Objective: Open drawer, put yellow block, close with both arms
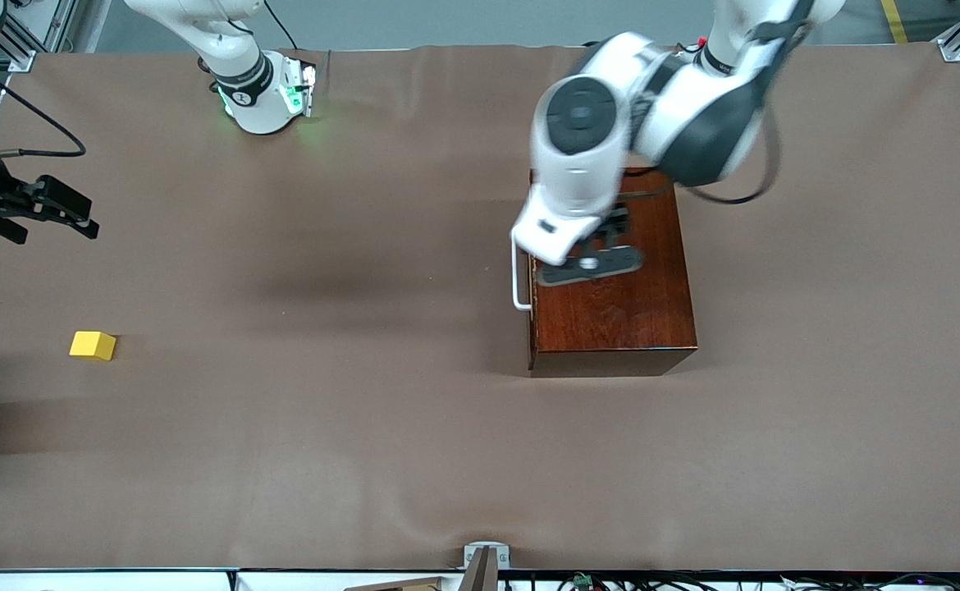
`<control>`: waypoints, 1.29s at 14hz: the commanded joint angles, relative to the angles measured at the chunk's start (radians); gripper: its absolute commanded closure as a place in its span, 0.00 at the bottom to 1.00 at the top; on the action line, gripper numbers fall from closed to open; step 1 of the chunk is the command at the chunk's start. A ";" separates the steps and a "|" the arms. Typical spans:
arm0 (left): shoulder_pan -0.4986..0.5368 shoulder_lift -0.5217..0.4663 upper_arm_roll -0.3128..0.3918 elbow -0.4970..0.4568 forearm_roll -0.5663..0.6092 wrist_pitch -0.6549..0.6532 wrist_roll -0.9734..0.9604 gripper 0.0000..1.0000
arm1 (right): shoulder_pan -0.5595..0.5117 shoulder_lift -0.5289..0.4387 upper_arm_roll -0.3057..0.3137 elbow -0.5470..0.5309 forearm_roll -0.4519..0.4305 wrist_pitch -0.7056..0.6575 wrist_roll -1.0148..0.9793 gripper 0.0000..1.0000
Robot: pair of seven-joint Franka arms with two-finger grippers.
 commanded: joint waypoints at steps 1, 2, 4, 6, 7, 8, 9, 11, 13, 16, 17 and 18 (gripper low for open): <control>-0.067 0.080 0.024 0.064 0.056 0.058 -0.068 0.00 | 0.003 0.007 -0.001 0.007 0.000 -0.012 0.002 0.00; -0.104 0.099 0.044 0.064 0.065 0.081 -0.089 0.00 | 0.001 0.007 -0.001 0.006 0.000 -0.010 0.002 0.00; -0.194 0.141 0.116 0.065 0.065 0.123 -0.113 0.00 | 0.003 0.007 -0.003 0.006 0.000 -0.012 0.004 0.00; -0.285 0.203 0.183 0.087 0.066 0.138 -0.113 0.00 | 0.000 0.006 -0.003 0.006 0.002 -0.012 0.004 0.00; -0.319 0.217 0.212 0.090 0.066 0.140 -0.111 0.00 | 0.000 0.004 -0.003 0.006 0.002 -0.016 0.004 0.00; -0.337 0.227 0.225 0.090 0.066 0.150 -0.111 0.00 | 0.000 0.003 -0.003 0.006 0.002 -0.025 0.004 0.00; -0.340 0.238 0.227 0.092 0.066 0.157 -0.110 0.00 | 0.000 0.001 -0.003 0.007 0.002 -0.027 0.004 0.00; -0.342 0.240 0.225 0.092 0.066 0.157 -0.110 0.00 | 0.000 0.002 -0.003 0.007 0.002 -0.025 0.004 0.00; -0.344 0.244 0.225 0.092 0.066 0.157 -0.110 0.00 | 0.000 0.004 -0.003 0.006 0.002 -0.025 0.004 0.00; -0.350 0.251 0.223 0.089 0.066 0.157 -0.105 0.00 | 0.001 0.012 -0.003 0.006 0.002 -0.021 0.005 0.00; -0.350 0.254 0.219 0.089 0.066 0.157 -0.100 0.00 | 0.003 0.012 -0.003 0.007 0.002 -0.022 0.007 0.00; -0.350 0.254 0.217 0.089 0.066 0.157 -0.093 0.00 | 0.003 0.012 -0.003 0.007 0.002 -0.022 0.007 0.00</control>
